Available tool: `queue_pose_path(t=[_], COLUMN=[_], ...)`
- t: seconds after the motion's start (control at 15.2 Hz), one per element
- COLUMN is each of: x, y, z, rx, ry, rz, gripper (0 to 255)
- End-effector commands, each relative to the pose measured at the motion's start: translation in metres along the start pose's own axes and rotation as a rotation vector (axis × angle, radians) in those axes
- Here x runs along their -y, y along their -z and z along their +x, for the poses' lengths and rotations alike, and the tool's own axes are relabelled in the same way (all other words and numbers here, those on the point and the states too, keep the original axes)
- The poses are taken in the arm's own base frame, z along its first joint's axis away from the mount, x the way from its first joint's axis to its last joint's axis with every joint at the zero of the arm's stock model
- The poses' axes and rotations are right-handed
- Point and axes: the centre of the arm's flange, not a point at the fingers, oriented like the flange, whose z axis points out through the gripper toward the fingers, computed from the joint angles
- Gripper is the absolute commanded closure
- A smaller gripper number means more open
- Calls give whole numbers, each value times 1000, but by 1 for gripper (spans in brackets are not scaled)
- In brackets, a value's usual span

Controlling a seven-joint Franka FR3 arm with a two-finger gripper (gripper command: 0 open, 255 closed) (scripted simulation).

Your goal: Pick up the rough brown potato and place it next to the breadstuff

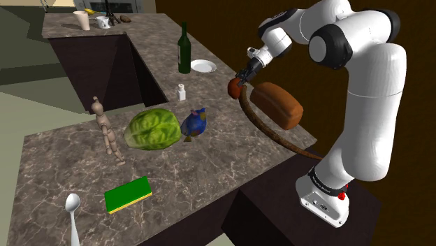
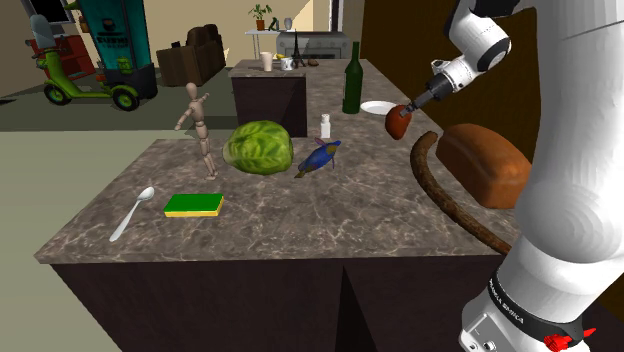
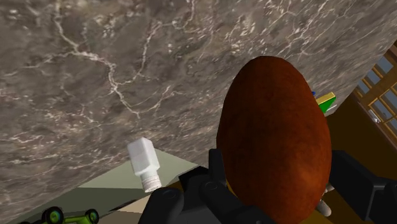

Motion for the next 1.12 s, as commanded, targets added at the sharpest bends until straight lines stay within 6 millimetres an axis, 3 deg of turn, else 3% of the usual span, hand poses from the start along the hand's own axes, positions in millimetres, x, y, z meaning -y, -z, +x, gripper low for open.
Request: queue_pose_path(t=[0.0,1.06], x=[-5,-38], y=[-6,-58], z=[-8,-65], rx=[0,0], ry=[0,0], rz=[0,0], gripper=[255,255])
